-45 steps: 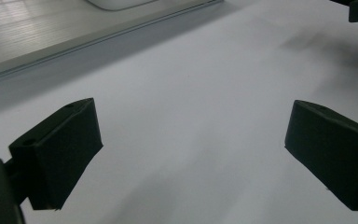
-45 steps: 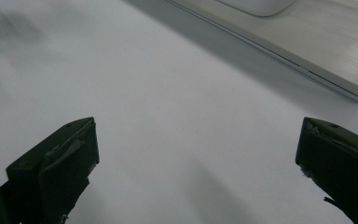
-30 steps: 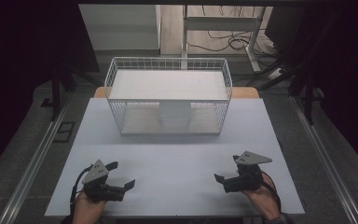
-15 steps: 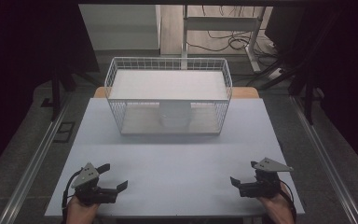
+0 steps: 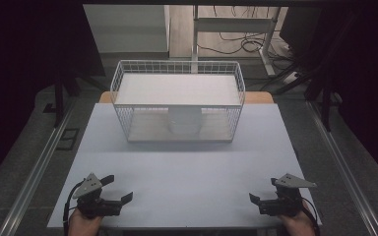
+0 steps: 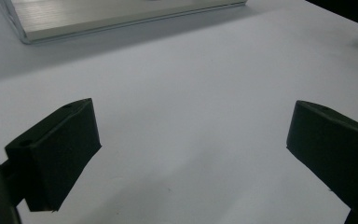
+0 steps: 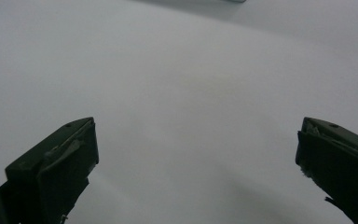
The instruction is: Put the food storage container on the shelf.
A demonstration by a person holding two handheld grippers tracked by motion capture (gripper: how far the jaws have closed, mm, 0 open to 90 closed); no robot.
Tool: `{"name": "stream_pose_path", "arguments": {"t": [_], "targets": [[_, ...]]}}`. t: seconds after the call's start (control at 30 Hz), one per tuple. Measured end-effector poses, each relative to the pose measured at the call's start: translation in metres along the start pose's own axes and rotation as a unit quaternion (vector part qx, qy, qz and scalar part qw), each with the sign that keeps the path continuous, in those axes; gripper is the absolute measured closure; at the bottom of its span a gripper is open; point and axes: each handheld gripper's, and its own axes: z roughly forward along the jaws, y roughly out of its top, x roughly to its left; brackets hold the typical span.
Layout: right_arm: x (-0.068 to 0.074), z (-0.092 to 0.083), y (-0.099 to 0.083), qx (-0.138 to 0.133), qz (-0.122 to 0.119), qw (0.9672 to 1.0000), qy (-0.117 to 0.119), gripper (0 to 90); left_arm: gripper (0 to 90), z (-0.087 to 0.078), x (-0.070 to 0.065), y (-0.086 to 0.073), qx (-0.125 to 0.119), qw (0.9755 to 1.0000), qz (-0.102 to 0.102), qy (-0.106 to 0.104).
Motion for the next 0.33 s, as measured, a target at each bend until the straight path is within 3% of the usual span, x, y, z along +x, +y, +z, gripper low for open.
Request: {"name": "stream_pose_path", "arguments": {"t": [0.33], "targets": [[-0.0011,0.0037,0.0006,0.018,0.003,0.9998,0.009,0.1,2.1,0.0007,0.0043,-0.0005,0.001,0.9998,-0.021,-0.003]]}}
